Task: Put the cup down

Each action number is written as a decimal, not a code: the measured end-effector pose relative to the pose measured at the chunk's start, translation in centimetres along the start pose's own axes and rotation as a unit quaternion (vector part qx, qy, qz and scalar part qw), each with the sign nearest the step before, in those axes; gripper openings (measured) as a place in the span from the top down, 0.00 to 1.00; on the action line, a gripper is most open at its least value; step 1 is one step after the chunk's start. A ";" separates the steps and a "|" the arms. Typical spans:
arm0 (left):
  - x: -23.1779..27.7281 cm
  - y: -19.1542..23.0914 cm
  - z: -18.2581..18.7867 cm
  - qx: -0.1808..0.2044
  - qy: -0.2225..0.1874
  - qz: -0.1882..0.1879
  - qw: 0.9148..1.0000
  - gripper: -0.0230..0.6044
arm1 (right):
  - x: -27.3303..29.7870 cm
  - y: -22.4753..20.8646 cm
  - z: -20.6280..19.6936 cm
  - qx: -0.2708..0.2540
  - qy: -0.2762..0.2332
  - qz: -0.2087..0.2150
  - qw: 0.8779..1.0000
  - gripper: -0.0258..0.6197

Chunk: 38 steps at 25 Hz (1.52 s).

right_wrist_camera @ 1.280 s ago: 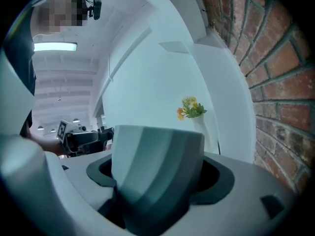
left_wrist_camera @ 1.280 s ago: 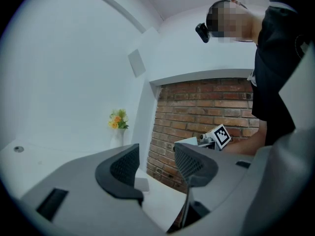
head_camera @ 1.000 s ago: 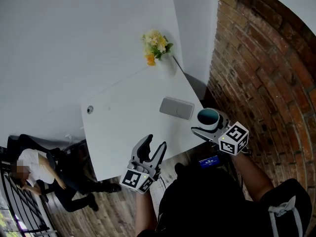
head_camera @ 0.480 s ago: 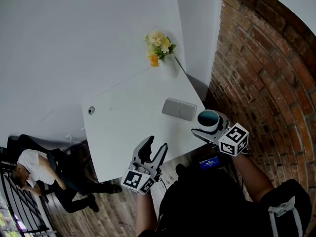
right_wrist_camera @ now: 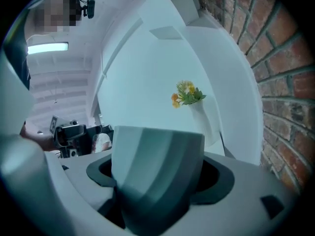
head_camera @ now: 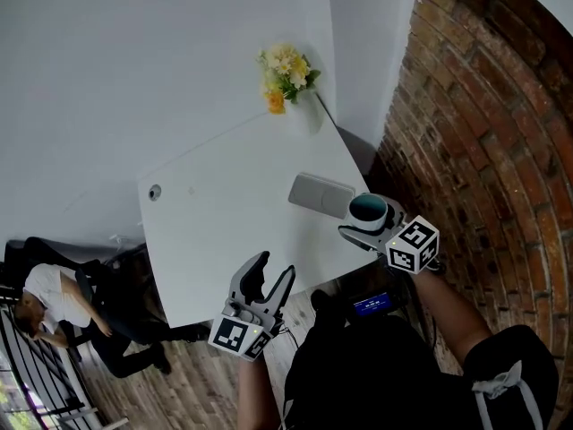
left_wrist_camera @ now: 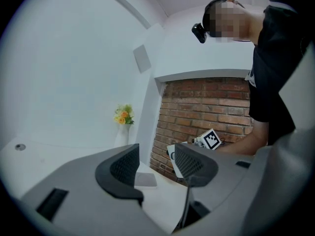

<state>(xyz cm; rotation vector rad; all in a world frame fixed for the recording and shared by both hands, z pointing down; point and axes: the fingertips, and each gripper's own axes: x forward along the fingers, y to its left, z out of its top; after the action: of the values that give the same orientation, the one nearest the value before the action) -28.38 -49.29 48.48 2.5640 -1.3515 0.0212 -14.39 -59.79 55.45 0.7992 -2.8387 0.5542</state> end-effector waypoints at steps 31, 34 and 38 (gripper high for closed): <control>0.7 3.4 1.0 -0.032 -0.005 0.063 0.997 0.59 | 12.1 -5.6 -5.3 -0.168 0.021 -0.015 0.985 0.32; 0.7 2.9 1.0 -0.033 -0.011 0.057 0.998 0.59 | 11.7 -5.2 -6.4 -0.187 0.039 -0.014 0.982 0.32; 0.6 2.7 0.9 -0.024 -0.004 0.060 0.998 0.59 | 11.7 -5.4 -6.6 -0.198 0.044 -0.021 0.979 0.32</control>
<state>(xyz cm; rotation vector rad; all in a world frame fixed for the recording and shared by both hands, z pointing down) -30.29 -51.41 48.18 2.4431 -1.4875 0.0006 -21.21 -67.05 65.89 0.7330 -2.7085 0.0097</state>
